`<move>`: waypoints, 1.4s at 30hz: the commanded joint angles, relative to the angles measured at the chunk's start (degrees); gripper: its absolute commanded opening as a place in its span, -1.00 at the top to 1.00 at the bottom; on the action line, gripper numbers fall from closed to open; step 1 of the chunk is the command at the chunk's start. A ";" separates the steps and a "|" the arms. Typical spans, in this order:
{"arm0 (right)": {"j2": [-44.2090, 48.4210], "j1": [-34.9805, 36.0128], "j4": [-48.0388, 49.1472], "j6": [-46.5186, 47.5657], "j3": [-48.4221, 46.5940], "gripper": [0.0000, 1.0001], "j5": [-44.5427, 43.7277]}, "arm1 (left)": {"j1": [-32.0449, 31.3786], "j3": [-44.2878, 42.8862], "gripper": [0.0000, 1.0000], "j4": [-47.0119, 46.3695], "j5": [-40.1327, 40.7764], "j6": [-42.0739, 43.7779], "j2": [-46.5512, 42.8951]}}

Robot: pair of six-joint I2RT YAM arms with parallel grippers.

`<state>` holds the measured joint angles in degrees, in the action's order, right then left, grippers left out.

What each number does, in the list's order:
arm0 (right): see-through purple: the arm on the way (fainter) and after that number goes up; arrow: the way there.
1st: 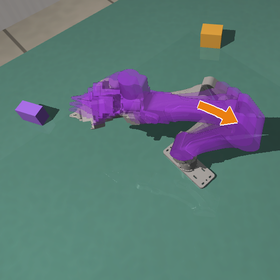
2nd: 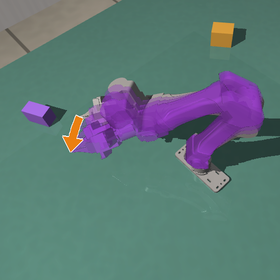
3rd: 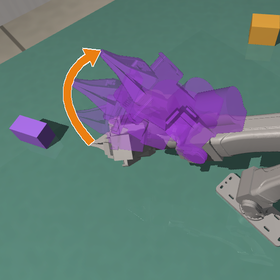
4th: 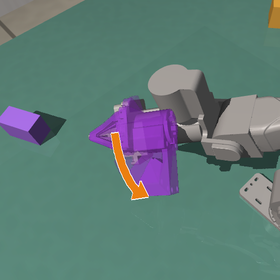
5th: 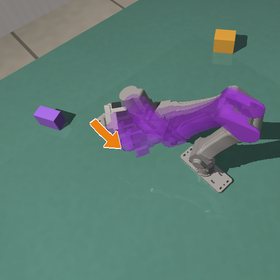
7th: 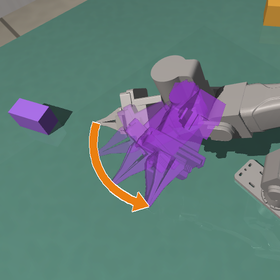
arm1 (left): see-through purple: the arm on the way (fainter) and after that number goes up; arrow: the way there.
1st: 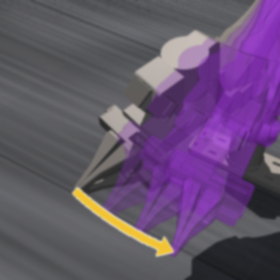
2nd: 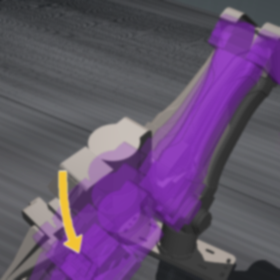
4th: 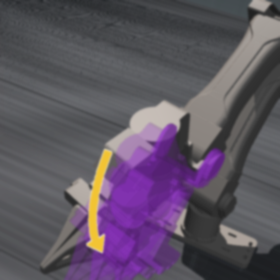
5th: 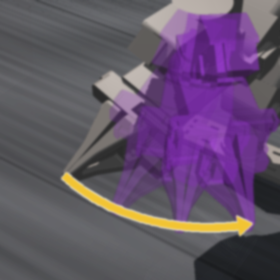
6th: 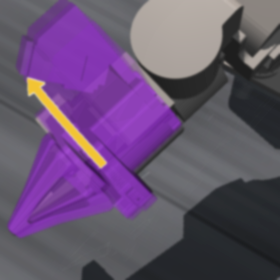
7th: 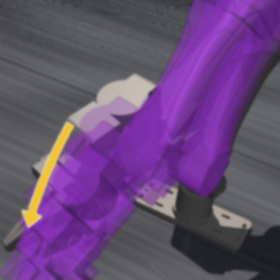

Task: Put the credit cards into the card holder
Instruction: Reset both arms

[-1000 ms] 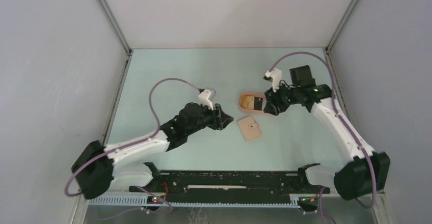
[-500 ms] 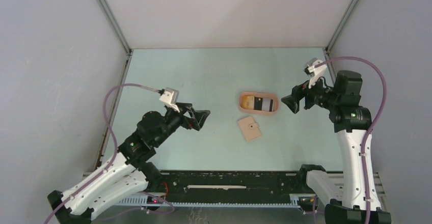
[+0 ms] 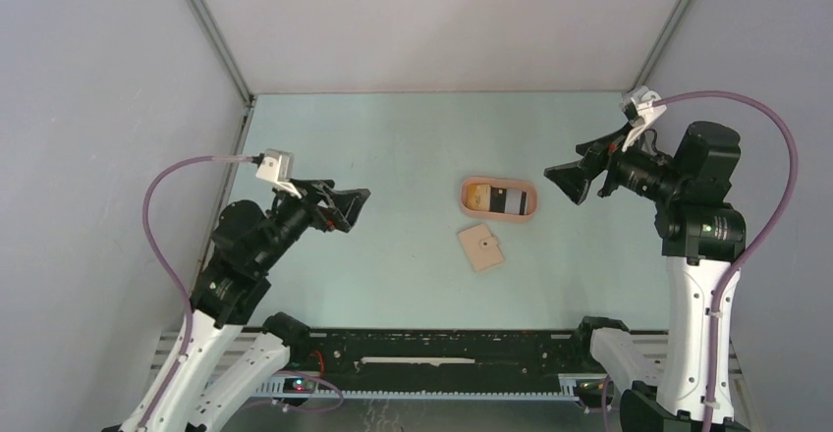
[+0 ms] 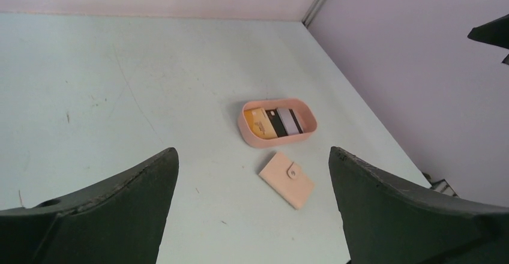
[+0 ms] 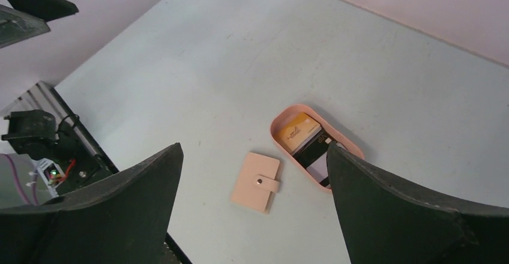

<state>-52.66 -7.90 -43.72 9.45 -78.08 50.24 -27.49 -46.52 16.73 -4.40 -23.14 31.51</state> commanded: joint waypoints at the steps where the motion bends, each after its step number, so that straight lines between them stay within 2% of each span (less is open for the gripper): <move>1: -0.24 -1.10 1.09 -5.09 -1.46 -0.98 2.29 | 4.94 -4.87 -1.00 4.41 -10.30 -0.18 2.89; 5: 0.00 -1.32 3.64 -11.35 -1.12 -0.99 -1.03 | 6.88 -6.52 -1.00 7.06 -9.83 1.75 2.97; 20: 0.47 -2.55 6.45 -15.21 1.53 -0.99 -3.22 | 7.34 -7.25 -1.00 8.43 -9.05 4.24 2.45; 42: 1.01 -2.75 6.21 -13.79 2.03 -0.99 -1.85 | 7.53 -2.71 -1.00 6.87 -9.42 2.58 -0.04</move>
<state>-52.53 -10.15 -39.24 -4.05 -76.16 47.70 -20.47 -50.41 25.34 -12.69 -20.53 32.18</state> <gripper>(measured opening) 0.993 0.996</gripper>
